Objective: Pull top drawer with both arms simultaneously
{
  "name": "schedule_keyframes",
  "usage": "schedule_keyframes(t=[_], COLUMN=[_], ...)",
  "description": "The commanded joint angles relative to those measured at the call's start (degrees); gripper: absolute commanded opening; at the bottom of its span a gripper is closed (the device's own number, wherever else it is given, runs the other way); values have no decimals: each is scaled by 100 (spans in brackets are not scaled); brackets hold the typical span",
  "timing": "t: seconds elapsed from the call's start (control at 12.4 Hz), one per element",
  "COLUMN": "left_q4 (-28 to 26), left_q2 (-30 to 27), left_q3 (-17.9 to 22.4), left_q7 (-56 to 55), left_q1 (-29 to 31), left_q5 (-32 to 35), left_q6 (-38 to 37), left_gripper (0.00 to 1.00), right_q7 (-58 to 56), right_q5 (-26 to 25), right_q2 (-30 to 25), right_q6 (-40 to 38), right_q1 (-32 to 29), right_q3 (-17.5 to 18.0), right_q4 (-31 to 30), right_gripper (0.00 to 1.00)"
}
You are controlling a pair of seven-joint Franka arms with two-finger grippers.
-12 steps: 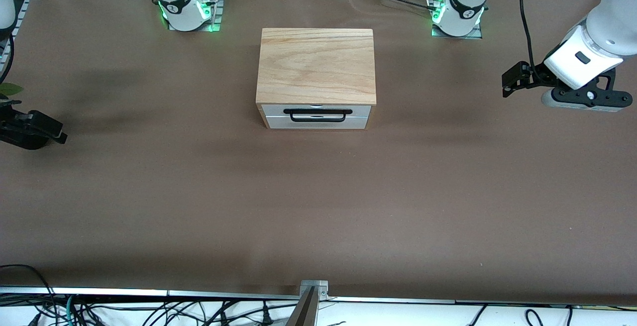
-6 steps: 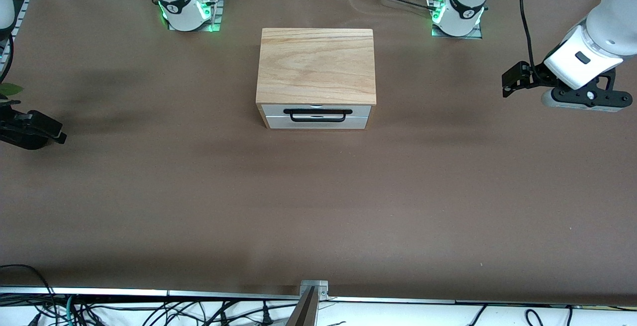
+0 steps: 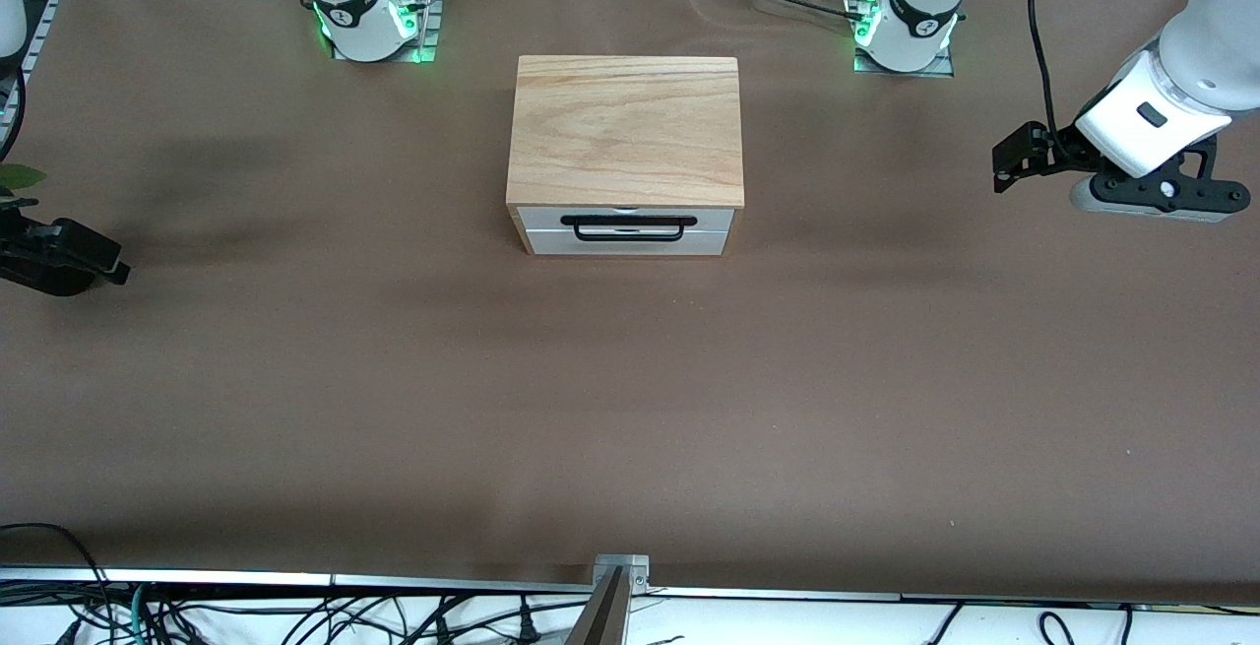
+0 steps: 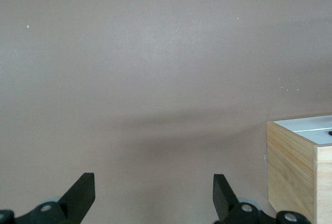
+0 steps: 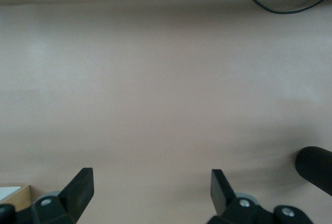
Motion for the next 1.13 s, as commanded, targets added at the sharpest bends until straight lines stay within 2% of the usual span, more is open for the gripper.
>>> schedule_keyframes(t=[0.0,0.32,0.65,0.81,0.89,1.05], left_q4=[-7,-7,-7,10,80,404], left_q2=[5,83,697,961,1154,1602], left_q3=[-15,-24,-147,-244,-261,-253], left_q7=[84,93,111,119,189,531], left_q1=[-10,-19,-45,-37,-36,24], left_q5=[91,30,-1303,-1727,-1885,-2778], left_q6=[-64,-125,-222,-152,-151,-151], left_gripper=[100,100,100,100,100,100], right_q7=[40,40,40,40,32,40], right_q5=[21,21,21,21,21,30], right_q2=[77,77,77,77,77,77], right_q6=[-86,-86,-86,-86,-86,-86], right_q1=[-63,-63,-63,-63,-72,-55], right_q3=[46,46,46,46,46,46], right_q4=[179,179,179,179,179,179], right_gripper=[100,100,100,100,100,100])
